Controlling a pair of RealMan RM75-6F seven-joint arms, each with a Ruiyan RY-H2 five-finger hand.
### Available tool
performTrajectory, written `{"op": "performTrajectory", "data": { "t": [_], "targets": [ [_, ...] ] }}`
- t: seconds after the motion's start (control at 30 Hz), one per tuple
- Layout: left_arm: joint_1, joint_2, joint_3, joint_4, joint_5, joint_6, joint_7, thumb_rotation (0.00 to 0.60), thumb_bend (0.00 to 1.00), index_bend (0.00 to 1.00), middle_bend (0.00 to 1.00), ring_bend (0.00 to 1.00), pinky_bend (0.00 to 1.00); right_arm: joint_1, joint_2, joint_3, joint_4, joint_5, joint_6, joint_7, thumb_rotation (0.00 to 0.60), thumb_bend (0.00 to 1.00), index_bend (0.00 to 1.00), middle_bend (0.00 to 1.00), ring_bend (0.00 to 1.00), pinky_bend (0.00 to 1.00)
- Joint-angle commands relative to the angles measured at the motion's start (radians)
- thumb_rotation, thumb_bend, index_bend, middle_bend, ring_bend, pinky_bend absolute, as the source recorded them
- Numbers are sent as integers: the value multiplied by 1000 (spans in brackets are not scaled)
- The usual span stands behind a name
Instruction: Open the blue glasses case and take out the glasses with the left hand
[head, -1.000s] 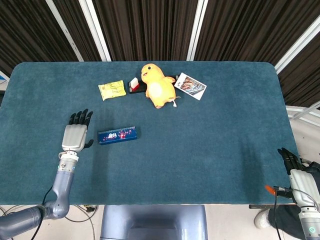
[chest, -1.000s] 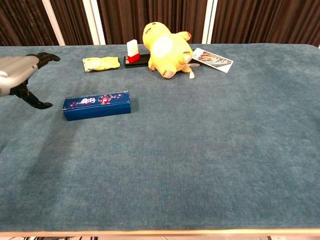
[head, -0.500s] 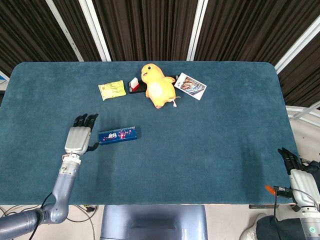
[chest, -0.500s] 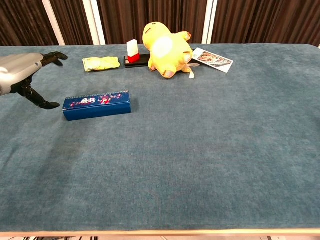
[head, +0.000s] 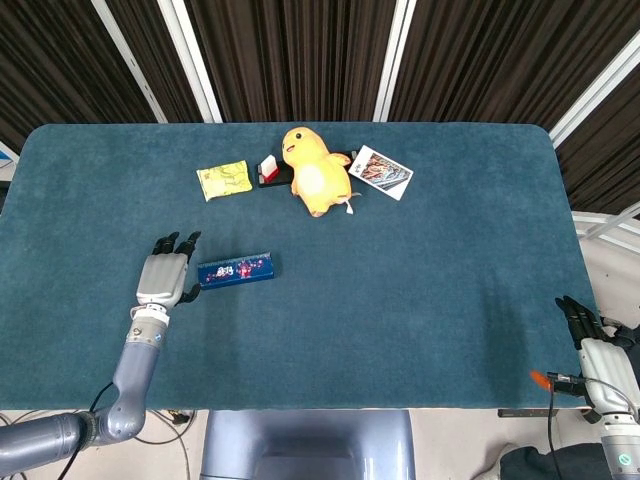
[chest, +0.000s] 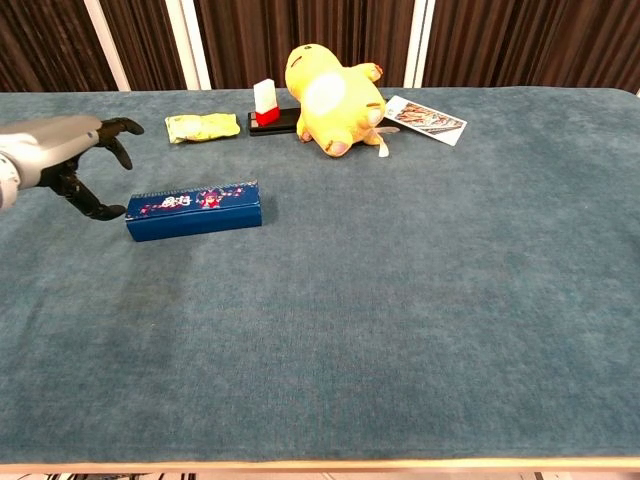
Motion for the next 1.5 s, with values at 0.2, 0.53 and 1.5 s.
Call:
{"op": "performTrajectory", "data": {
  "t": [0.2,0.53,1.5],
  "targets": [
    [-34,-21,9,11,-46,3,19,600,296,27,230,0,94,0,2,0,-2,0,-2,1,600,175,0,0,0,199],
    [-56,-40,23,36,-73,3,11,600,304,32,245,0,98,0,2,-1,-4,0,-2,1,600,174,0,0,0,199],
    [-89,-55,41,80,-102,-16,-28,600,552,89,291,5,107,-1,1,0,-4,3,0,-2,600,175,0,0,0,199]
  ]
}}
